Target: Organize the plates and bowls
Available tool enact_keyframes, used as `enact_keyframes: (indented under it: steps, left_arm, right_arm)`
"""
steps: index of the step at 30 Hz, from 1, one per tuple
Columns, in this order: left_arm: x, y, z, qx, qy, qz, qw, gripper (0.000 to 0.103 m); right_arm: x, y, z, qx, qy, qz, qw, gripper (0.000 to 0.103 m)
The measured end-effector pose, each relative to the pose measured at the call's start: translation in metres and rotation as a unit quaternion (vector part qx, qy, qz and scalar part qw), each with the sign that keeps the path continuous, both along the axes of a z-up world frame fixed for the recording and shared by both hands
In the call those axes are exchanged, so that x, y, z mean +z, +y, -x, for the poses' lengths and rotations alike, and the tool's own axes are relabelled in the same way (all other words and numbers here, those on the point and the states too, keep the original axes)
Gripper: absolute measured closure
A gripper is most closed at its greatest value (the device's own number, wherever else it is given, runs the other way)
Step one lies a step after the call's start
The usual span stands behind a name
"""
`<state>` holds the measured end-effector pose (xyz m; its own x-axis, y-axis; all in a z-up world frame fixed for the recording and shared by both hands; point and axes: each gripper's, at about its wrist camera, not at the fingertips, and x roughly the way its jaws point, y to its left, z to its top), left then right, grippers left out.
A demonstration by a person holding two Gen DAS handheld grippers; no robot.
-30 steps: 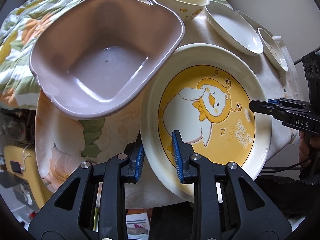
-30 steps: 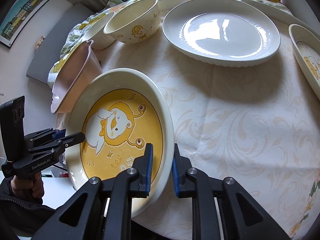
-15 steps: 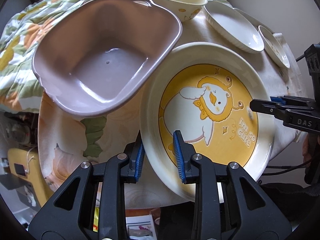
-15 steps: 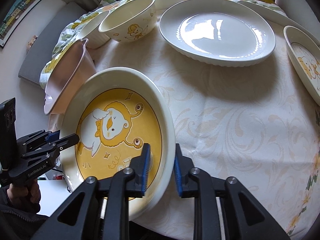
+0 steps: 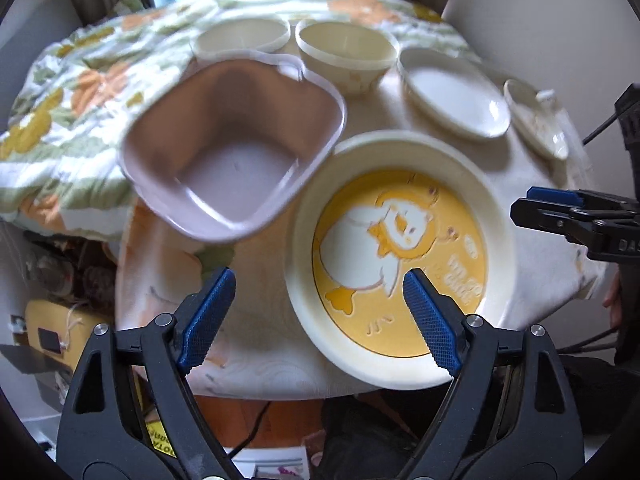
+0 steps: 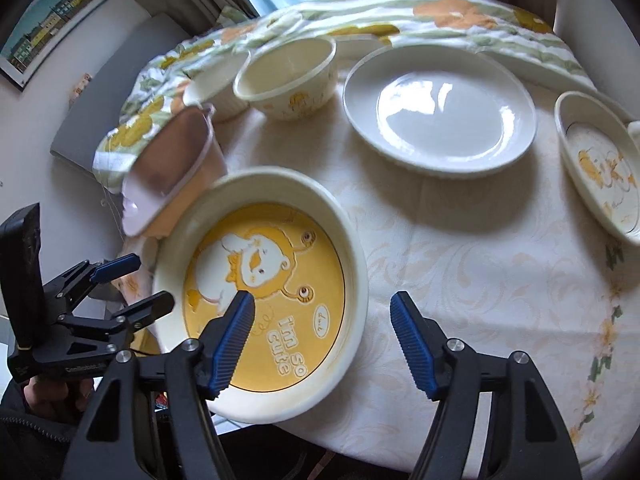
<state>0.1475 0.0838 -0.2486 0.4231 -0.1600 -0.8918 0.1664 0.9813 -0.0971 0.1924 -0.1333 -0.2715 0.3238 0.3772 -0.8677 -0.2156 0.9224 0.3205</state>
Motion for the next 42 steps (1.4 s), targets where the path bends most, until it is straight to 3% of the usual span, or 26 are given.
enact_keyframes:
  steps: [4, 7, 8, 10, 14, 22, 27, 31, 33, 38, 42]
  left_arm:
    - [0.057, -0.004, 0.003, 0.002, -0.076, 0.007, 0.9971, 0.017]
    - [0.096, -0.015, -0.002, 0.015, -0.128, 0.011, 0.9915, 0.0]
    - [0.105, -0.021, -0.006, 0.019, -0.143, 0.013, 0.9895, 0.0]
    - [0.116, -0.032, -0.019, 0.023, -0.15, 0.025, 0.9881, 0.0]
    - [0.117, -0.054, -0.049, 0.04, -0.134, 0.057, 0.9884, 0.0]
    - [0.074, -0.111, -0.105, 0.111, -0.073, 0.093, 0.9867, 0.0]
    - [0.02, -0.129, -0.141, 0.163, -0.021, 0.12, 0.9791, 0.0]
    - [-0.019, -0.137, -0.156, 0.179, -0.002, 0.117, 0.9768, 0.001]
    - [-0.036, -0.14, -0.161, 0.183, 0.01, 0.117, 0.9761, 0.005]
    - [-0.059, -0.143, -0.163, 0.187, 0.02, 0.106, 0.9764, 0.021]
    - [-0.069, -0.145, -0.164, 0.194, 0.027, 0.094, 0.9762, 0.042]
  right_arm:
    - [0.036, -0.019, -0.007, -0.013, -0.039, -0.003, 0.999, 0.033]
    - [0.068, -0.037, -0.017, -0.014, -0.071, -0.042, 0.996, 0.003]
    - [0.079, -0.045, -0.023, -0.015, -0.083, -0.06, 0.995, 0.0]
    - [0.096, -0.061, -0.034, -0.018, -0.109, -0.071, 0.991, 0.0]
    - [0.117, -0.091, -0.071, -0.013, -0.142, -0.046, 0.989, 0.0]
    - [0.094, -0.137, -0.14, 0.034, -0.12, 0.013, 0.992, 0.0]
    - [0.046, -0.15, -0.184, 0.088, -0.067, -0.008, 0.994, 0.0]
    - [0.014, -0.147, -0.199, 0.124, -0.055, -0.014, 0.991, 0.002]
    - [0.001, -0.145, -0.201, 0.142, -0.054, -0.01, 0.988, 0.008]
    - [-0.027, -0.141, -0.209, 0.174, -0.044, -0.014, 0.984, 0.034]
    - [-0.04, -0.139, -0.213, 0.186, -0.04, -0.014, 0.982, 0.046]
